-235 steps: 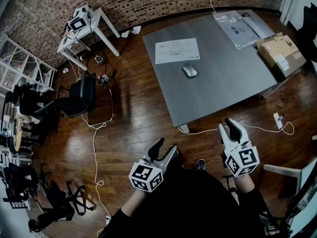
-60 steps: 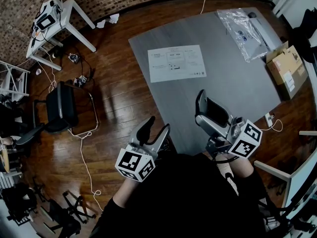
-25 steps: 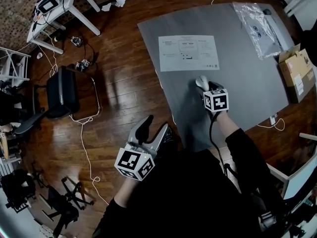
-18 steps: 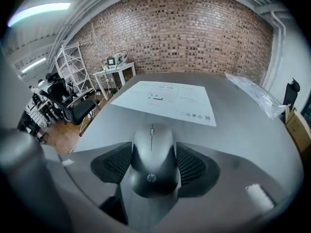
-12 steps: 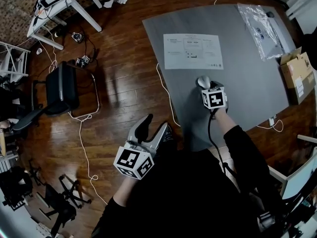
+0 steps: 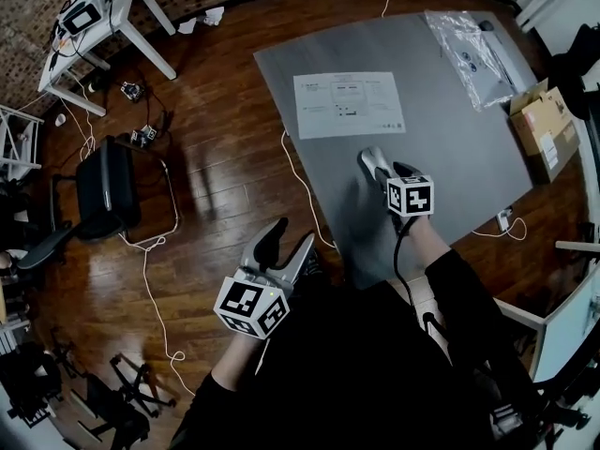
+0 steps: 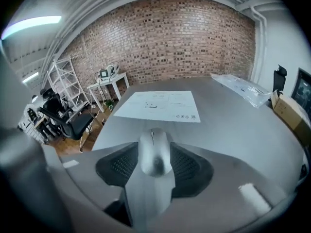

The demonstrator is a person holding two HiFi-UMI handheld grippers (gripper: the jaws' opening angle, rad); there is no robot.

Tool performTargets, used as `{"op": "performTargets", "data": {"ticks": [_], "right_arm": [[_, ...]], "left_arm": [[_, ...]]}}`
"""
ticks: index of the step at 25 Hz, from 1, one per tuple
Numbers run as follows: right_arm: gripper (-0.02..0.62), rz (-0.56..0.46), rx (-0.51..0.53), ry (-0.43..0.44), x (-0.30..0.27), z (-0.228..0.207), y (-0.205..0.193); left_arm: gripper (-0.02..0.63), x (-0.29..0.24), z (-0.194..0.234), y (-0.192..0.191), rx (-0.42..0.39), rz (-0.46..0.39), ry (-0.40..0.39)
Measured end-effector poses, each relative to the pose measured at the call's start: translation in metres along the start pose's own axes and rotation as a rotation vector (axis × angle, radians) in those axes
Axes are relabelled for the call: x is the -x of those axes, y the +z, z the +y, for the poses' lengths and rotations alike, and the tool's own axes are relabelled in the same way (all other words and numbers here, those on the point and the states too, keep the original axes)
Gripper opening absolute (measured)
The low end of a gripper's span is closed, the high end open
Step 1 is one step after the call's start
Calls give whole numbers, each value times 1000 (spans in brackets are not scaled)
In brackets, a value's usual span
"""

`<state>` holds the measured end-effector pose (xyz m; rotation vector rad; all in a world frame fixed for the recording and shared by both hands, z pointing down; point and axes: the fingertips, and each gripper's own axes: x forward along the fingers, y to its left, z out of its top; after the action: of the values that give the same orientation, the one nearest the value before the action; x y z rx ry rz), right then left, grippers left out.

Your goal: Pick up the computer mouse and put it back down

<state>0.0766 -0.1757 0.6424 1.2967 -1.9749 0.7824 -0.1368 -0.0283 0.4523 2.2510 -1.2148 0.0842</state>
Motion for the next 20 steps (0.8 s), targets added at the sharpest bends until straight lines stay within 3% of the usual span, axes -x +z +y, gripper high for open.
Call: {"op": "performTargets", "data": {"ticks": [4, 7, 15, 20], "right_arm": [[71, -98, -102, 51, 57, 12, 4], [8, -184, -183, 103, 108, 19, 1], [2, -416, -315, 179, 248, 15, -25], [2, -529, -314, 283, 329, 7, -52]], "left_arm": [[215, -5, -7, -14, 2, 20, -79], [216, -10, -12, -23, 12, 37, -115], [215, 21, -54, -24, -34, -9, -50], [215, 37, -122, -52, -52, -35, 7]]}}
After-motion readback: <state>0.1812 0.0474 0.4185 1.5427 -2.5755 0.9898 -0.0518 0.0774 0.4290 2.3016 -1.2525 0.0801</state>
